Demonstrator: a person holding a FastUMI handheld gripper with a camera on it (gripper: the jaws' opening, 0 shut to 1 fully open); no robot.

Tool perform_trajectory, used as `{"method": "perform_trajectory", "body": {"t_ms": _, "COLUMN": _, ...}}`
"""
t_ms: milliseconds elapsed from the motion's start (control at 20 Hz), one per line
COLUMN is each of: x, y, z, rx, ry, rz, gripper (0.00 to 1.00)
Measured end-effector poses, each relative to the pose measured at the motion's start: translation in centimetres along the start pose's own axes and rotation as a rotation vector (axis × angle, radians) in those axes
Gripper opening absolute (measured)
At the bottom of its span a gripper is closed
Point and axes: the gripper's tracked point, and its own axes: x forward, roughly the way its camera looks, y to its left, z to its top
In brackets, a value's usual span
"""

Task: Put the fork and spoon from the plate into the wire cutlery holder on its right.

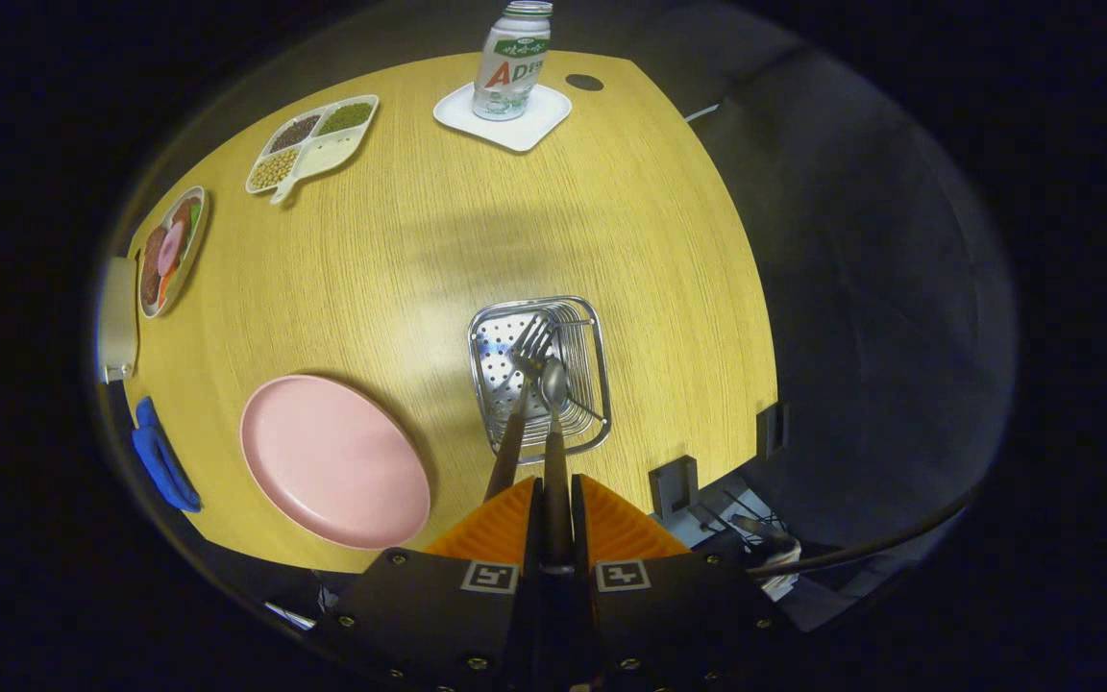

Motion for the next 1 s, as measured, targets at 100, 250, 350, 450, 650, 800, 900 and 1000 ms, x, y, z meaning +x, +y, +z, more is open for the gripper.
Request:
{"method": "perform_trajectory", "body": {"t_ms": 100, "x": -0.6, "y": 0.0, "z": -0.1, "rx": 0.014, "ry": -0.012, "rz": 0.006, "gripper": 0.15}}
{"method": "perform_trajectory", "body": {"t_ms": 250, "x": -1.5, "y": -0.1, "z": -0.1, "rx": 0.036, "ry": -0.038, "rz": 0.007, "gripper": 0.15}}
{"method": "perform_trajectory", "body": {"t_ms": 350, "x": -2.2, "y": -0.1, "z": 0.0, "rx": 0.052, "ry": -0.057, "rz": 0.011, "gripper": 0.15}}
{"method": "perform_trajectory", "body": {"t_ms": 450, "x": -2.9, "y": 0.0, "z": 0.2, "rx": 0.067, "ry": -0.076, "rz": 0.018, "gripper": 0.15}}
{"method": "perform_trajectory", "body": {"t_ms": 650, "x": -3.9, "y": 0.6, "z": 0.7, "rx": 0.086, "ry": -0.118, "rz": 0.054, "gripper": 0.15}}
{"method": "perform_trajectory", "body": {"t_ms": 800, "x": -4.7, "y": 1.3, "z": 1.5, "rx": 0.104, "ry": -0.177, "rz": 0.092, "gripper": 0.14}}
{"method": "perform_trajectory", "body": {"t_ms": 900, "x": -5.2, "y": 1.3, "z": 1.9, "rx": 0.114, "ry": -0.212, "rz": 0.101, "gripper": 0.15}}
{"method": "perform_trajectory", "body": {"t_ms": 1000, "x": -6.1, "y": 1.4, "z": 2.8, "rx": 0.127, "ry": -0.280, "rz": 0.115, "gripper": 0.15}}
